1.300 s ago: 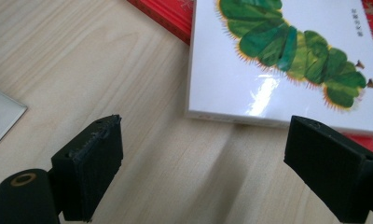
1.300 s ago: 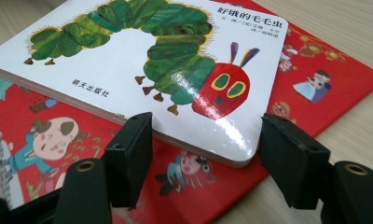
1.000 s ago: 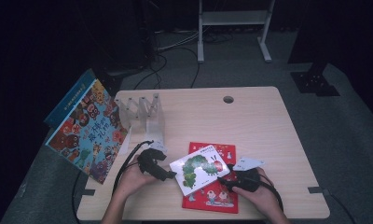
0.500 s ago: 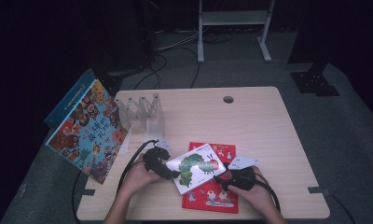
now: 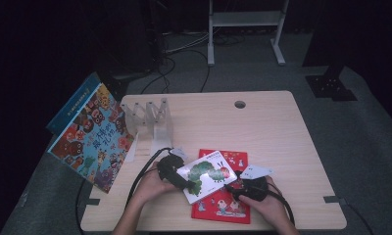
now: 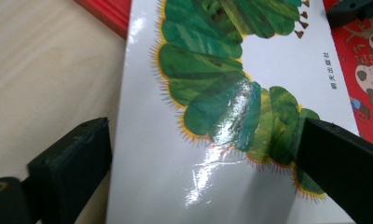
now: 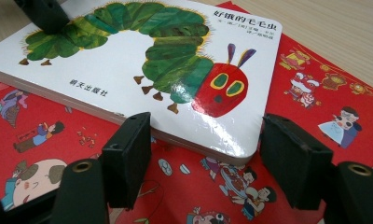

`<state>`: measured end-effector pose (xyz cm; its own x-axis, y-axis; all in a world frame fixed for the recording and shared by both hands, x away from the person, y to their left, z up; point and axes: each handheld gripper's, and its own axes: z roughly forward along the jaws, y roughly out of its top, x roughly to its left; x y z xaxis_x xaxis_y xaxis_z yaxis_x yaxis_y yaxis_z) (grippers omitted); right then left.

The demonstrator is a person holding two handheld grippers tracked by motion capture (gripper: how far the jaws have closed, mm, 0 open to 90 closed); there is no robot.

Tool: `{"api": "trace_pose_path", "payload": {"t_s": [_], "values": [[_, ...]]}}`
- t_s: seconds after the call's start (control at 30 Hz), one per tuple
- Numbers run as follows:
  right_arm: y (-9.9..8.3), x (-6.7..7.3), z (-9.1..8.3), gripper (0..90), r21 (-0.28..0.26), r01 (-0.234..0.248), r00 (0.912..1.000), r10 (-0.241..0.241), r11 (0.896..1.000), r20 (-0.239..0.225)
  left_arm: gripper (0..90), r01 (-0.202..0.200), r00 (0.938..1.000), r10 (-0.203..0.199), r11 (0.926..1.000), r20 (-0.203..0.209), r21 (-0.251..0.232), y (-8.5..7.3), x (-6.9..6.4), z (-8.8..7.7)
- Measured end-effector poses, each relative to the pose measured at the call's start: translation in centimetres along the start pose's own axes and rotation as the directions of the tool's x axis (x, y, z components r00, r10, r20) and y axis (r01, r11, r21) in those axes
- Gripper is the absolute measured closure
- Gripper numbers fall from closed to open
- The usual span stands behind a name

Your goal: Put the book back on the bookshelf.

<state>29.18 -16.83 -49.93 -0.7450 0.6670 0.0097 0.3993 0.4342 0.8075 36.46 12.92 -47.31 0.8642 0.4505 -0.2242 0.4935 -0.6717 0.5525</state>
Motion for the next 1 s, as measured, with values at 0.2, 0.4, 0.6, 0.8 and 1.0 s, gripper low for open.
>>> {"api": "trace_pose_path", "payload": {"t_s": [0.2,0.4,0.6,0.8,1.0], "values": [[0.2,0.5,-0.4,32.5,0.025,0.007,0.9995,-0.008,1.0,0.031,2.0,-0.006,1.0,0.006,1.0,0.001,0.006,0.0,-0.1,0.0],[0.1,2.3,-1.9,33.7,0.003,0.005,0.9999,-0.005,1.0,0.016,1.9,0.001,1.0,-0.001,1.0,-0.003,0.0,-0.1,-0.2,0.0],[0.1,5.3,-0.8,34.0,0.029,0.037,0.9972,-0.035,0.999,-0.066,1.9,0.002,1.0,-0.002,1.0,-0.007,0.001,-0.1,-0.3,0.0],[0.5,6.5,0.2,33.6,0.028,0.062,0.995,-0.06,0.998,-0.08,1.9,0.006,0.9999,-0.006,1.0,-0.011,0.008,-0.2,-0.4,0.0],[0.7,6.2,0.5,34.4,0.022,0.059,0.9958,-0.057,0.998,-0.072,1.3,0.022,0.9997,-0.022,0.9996,-0.008,0.019,-0.2,-0.5,0.0]]}}
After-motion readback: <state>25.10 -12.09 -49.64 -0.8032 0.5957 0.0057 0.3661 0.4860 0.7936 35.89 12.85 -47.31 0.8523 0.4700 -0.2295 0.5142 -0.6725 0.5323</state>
